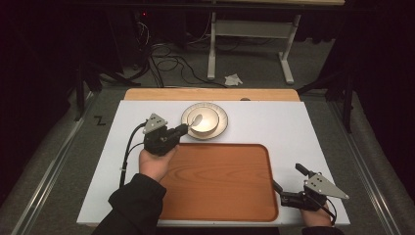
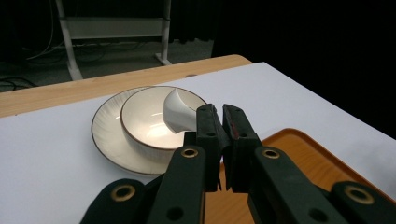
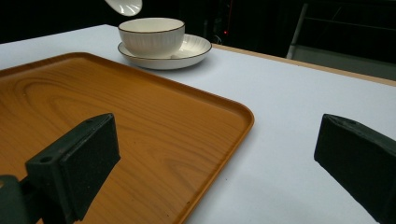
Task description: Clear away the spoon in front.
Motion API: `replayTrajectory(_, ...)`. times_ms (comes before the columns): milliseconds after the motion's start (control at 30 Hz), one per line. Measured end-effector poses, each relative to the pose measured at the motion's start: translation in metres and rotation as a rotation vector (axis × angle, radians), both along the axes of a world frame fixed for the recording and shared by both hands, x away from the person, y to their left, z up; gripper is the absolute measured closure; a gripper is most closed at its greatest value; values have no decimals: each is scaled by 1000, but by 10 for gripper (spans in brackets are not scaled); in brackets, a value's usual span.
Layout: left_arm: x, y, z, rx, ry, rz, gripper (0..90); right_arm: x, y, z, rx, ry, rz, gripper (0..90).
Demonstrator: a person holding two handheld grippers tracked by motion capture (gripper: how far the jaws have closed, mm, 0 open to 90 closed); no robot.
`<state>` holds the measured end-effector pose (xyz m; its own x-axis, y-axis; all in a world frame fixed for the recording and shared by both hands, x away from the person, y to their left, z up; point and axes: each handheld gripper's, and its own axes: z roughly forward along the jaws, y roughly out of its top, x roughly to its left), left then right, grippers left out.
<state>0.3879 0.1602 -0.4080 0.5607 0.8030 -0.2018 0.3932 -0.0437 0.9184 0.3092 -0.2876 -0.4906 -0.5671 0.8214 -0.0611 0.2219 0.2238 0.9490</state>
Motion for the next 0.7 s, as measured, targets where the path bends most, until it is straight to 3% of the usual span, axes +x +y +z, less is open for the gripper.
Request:
replayTrajectory(367, -51, 18, -6, -16, -23, -32, 863, -1, 0, 0, 4, 4, -1, 13)
replayTrajectory(567, -81, 23, -18, -60, -11, -65, 863, -1, 1, 0, 3, 9, -2, 13)
replayTrajectory(700, -91, 25, -26, -72, -1, -72, 863, -1, 1, 0, 1, 8, -2, 13)
